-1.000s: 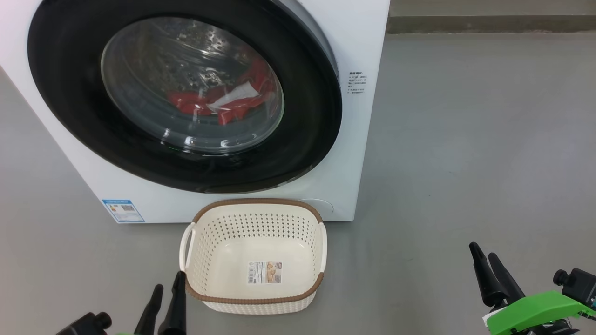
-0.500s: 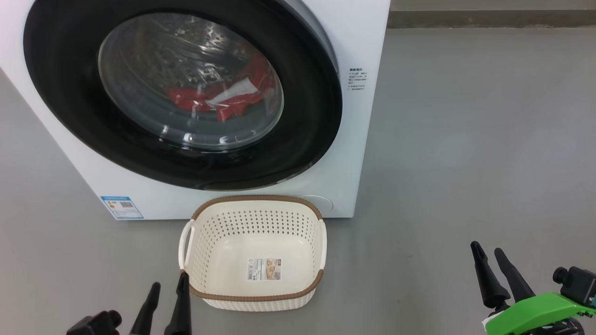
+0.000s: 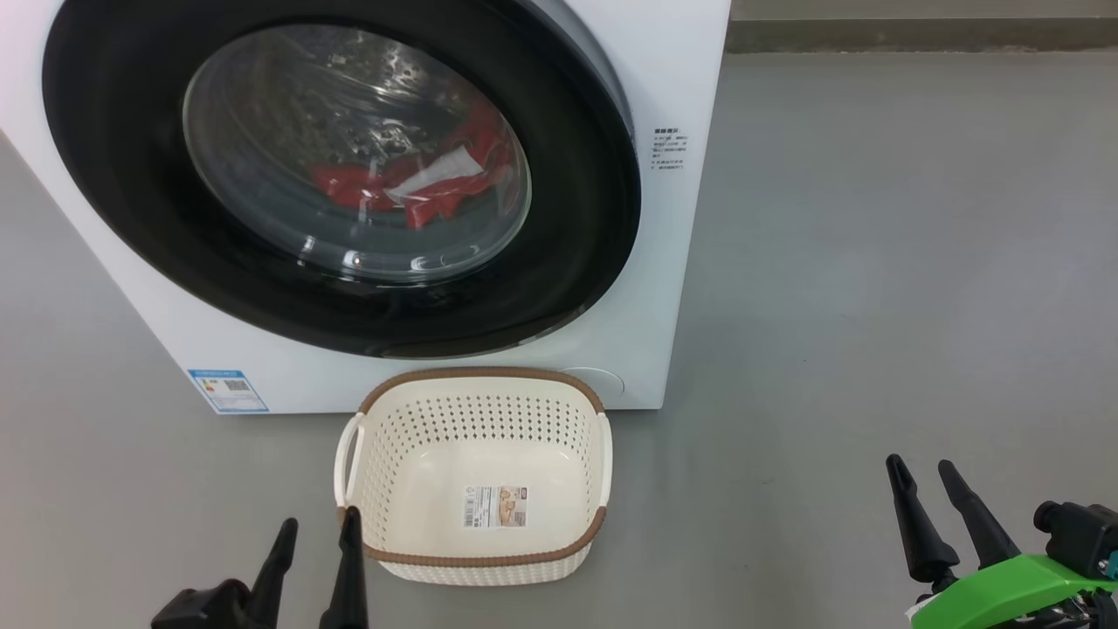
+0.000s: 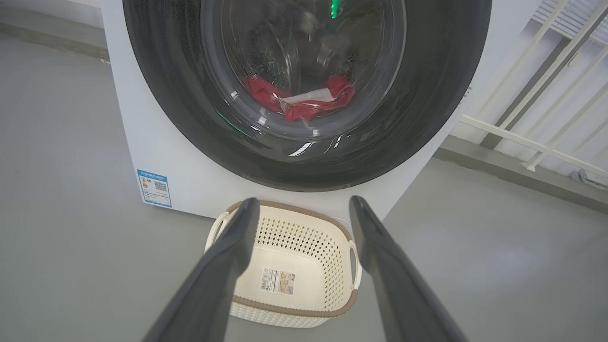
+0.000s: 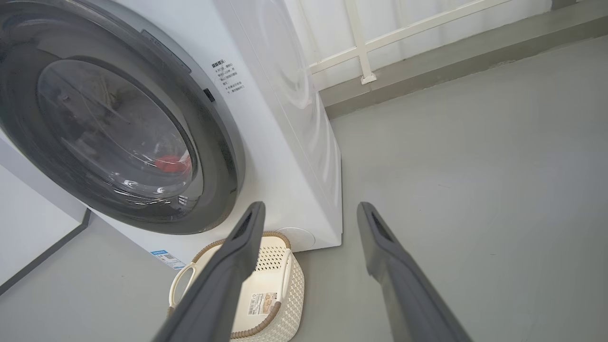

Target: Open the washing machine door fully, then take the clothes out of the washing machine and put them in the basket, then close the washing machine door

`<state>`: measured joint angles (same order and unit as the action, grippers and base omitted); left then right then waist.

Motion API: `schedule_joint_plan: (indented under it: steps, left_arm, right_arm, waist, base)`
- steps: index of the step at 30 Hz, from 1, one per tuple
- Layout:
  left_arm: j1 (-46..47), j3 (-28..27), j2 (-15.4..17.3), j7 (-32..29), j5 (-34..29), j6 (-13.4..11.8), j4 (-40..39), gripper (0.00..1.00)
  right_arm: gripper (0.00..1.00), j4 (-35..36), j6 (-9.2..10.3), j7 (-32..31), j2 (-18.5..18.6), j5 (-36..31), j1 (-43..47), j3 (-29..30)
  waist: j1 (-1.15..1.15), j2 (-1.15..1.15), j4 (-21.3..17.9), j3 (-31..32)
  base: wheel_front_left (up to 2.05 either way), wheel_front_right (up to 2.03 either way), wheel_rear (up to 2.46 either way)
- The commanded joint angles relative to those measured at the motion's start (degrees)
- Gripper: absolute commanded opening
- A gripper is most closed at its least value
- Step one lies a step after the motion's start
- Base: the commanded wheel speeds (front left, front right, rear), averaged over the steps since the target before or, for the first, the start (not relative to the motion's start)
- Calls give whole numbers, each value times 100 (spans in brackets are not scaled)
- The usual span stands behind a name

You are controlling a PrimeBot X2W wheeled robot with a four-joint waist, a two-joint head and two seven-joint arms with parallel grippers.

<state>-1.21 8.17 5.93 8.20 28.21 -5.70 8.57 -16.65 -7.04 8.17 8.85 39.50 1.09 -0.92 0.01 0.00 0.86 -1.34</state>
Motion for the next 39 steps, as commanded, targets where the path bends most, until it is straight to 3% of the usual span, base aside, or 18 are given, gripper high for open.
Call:
schedule_joint_plan:
  steps: [1,11,35,39]
  left_arm:
    - [64,-94,91,98,-214,-64,-196,100]
    - [-16,-17,142,266,-936,-246,-353,100]
    - [-231,18,127,668,-2602,-385,-540,100]
    - [-264,-24,93,680,-2617,-354,-532,100]
  right_arm:
    - [100,159,-32,100,149,-175,1,-74]
    - [100,170,-36,268,220,-744,96,-127]
    - [100,274,-45,671,319,-2062,330,-130]
    - [100,300,-45,683,313,-2090,344,-114]
  waist:
    - [0,0,-2,12]
    - [0,0,-7,55]
    - [0,0,-30,79]
    - [-1,0,-37,80]
  base:
    - [0,0,0]
    - [0,0,0]
    - [0,0,0]
    - [0,0,0]
